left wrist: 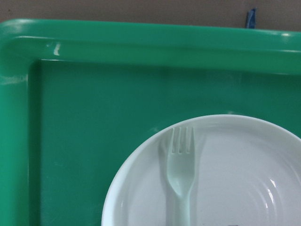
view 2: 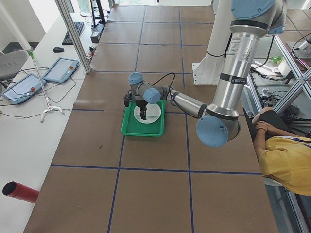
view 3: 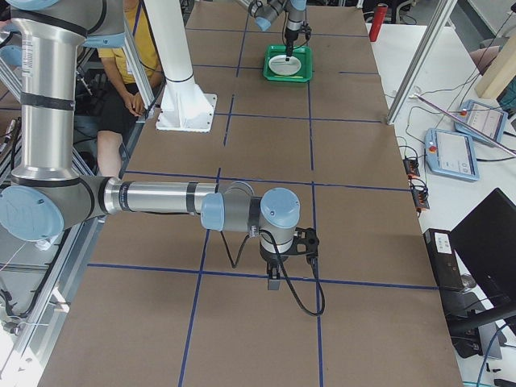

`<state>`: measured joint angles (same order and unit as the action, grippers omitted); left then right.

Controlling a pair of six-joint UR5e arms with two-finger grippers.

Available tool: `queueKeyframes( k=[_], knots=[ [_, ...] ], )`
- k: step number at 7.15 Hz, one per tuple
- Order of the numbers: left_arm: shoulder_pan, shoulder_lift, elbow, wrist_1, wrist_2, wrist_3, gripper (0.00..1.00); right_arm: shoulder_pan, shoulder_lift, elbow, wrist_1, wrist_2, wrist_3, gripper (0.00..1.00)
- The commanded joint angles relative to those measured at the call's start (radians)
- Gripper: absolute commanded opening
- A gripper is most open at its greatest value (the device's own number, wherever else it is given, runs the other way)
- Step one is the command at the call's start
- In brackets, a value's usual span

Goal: Place fork
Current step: 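Move the left gripper over the white fork on the plate, then lower the left gripper and close it on the white fork handle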

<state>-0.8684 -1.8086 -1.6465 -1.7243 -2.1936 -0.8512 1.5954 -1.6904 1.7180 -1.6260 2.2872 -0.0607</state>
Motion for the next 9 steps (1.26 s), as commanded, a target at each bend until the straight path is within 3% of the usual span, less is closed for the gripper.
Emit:
queueKeyframes(
  k=[1, 3, 5, 7, 9],
  knots=[
    [0.023, -0.003, 0.028, -0.046, 0.0, 0.003, 0.81, 0.001, 0.0, 0.0, 0.0, 0.0, 0.001, 1.0],
    [0.026, -0.008, 0.056, -0.098, -0.005, -0.002, 0.73, 0.0, 0.0, 0.0, 0.0, 0.0, -0.001, 1.0],
    [0.028, -0.006, 0.059, -0.098, -0.005, 0.003, 0.52, 0.0, 0.0, 0.0, 0.0, 0.0, -0.001, 1.0],
    [0.028, -0.006, 0.062, -0.098, -0.006, 0.006, 0.44, 0.0, 0.0, 0.0, 0.0, 0.0, -0.001, 1.0],
    [0.028, -0.006, 0.059, -0.098, -0.009, 0.006, 0.01, 0.0, 0.0, 0.0, 0.0, 0.0, -0.001, 1.0]
  ],
)
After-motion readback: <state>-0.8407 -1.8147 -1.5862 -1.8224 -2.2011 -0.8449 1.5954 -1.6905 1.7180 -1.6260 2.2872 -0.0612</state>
